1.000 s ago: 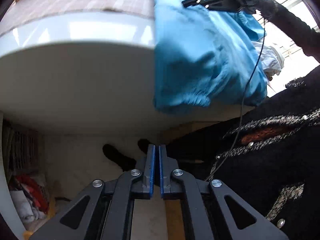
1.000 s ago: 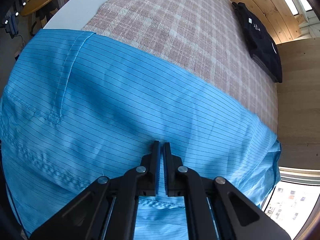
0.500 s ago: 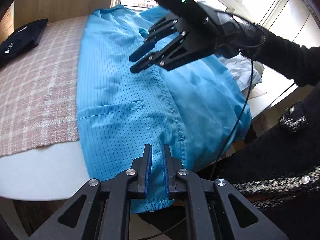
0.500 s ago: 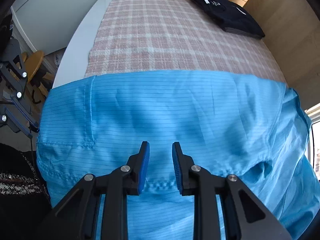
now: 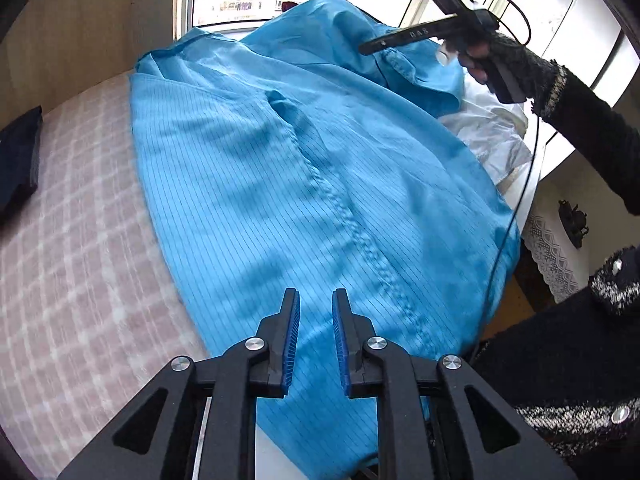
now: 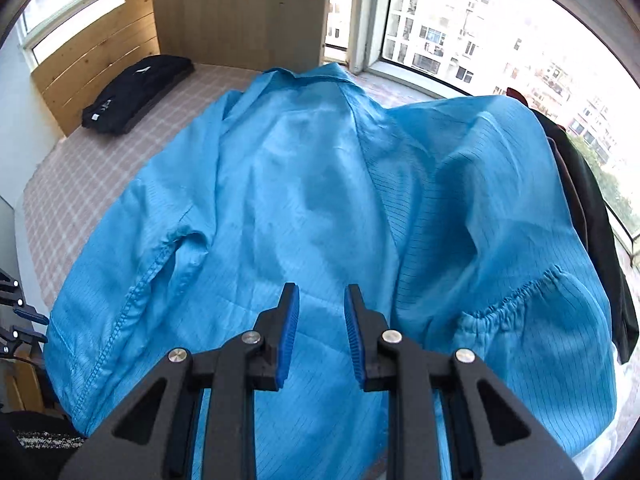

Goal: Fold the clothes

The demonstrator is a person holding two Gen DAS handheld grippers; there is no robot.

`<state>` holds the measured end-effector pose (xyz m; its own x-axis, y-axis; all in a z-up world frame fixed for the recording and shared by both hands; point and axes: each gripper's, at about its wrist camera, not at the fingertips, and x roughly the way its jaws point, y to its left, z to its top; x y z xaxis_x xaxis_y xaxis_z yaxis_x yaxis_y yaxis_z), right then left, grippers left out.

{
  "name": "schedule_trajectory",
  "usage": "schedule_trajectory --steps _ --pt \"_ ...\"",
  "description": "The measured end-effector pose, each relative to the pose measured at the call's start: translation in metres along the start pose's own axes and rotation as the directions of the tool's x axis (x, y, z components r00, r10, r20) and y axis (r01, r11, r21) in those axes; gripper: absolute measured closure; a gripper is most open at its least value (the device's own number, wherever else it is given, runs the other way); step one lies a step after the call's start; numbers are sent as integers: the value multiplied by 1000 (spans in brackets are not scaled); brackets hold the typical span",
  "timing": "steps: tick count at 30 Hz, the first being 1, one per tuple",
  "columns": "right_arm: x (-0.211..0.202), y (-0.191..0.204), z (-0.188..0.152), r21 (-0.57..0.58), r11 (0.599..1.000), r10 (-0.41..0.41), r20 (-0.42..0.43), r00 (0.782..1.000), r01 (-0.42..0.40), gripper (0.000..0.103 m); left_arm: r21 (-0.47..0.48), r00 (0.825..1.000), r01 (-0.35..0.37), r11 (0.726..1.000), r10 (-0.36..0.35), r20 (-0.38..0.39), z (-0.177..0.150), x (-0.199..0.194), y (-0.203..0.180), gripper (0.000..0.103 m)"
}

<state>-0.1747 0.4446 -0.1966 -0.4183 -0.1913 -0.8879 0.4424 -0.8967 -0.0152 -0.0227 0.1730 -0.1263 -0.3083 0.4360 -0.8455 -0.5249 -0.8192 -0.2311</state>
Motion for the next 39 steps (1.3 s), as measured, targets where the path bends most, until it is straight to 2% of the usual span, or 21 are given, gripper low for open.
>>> schedule_trajectory --steps 4,6,9,12,15,18,19,20,23,25,27,29,31,34,35,37,39 --pt "11 -14 22 101 995 23 34 999 -27 80 -39 999 -37 999 37 12 55 13 56 87" --pt "20 -23 40 133 990 46 47 998 -52 80 -91 998 -56 994 58 18 83 21 92 82" --pt "41 -33 74 131 989 65 49 997 -71 79 -205 996 -85 975 91 20 120 41 143 80" --pt "79 -47 108 131 989 62 27 998 -65 79 -273 995 -67 960 85 54 148 58 169 80" --pt "118 -65 125 139 990 10 -29 1000 -5 79 -296 995 -53 954 77 68 170 77 181 80" --pt "148 -82 131 114 987 -98 -101 990 109 80 -257 992 -123 959 129 8 182 104 179 80" --pt "151 -89 130 110 982 -141 -114 983 154 90 -242 986 -163 956 163 -20 183 112 180 80" --pt "150 -97 128 122 978 -158 -113 981 171 103 -235 982 -191 953 187 -41 183 118 181 80" --pt "149 -114 124 143 967 -198 -110 974 213 103 -244 980 -201 949 197 -41 182 121 183 78" --pt "151 -106 126 91 972 -204 -113 972 215 102 -248 977 -211 945 209 -36 183 120 184 78" --pt "148 -95 127 54 975 -210 -103 972 216 97 -253 976 -214 944 215 -24 185 117 184 78" --pt "139 -82 127 62 987 -147 -61 987 151 81 -260 976 -207 943 218 12 190 111 184 78" --pt "129 -70 126 62 993 -98 -30 995 100 71 -263 979 -189 946 204 28 199 113 185 77" --pt "110 -56 123 50 998 -38 -9 999 39 71 -232 976 -216 948 217 -22 212 136 190 77" --pt "98 -53 121 54 998 -19 5 1000 18 71 -217 974 -226 950 227 -17 215 139 189 77" --pt "63 -54 112 66 998 -3 53 999 -1 71 -206 972 -232 951 235 -9 219 129 183 77" --pt "17 -64 94 87 996 -6 119 993 -5 67 -195 972 -219 956 232 45 216 103 167 78"
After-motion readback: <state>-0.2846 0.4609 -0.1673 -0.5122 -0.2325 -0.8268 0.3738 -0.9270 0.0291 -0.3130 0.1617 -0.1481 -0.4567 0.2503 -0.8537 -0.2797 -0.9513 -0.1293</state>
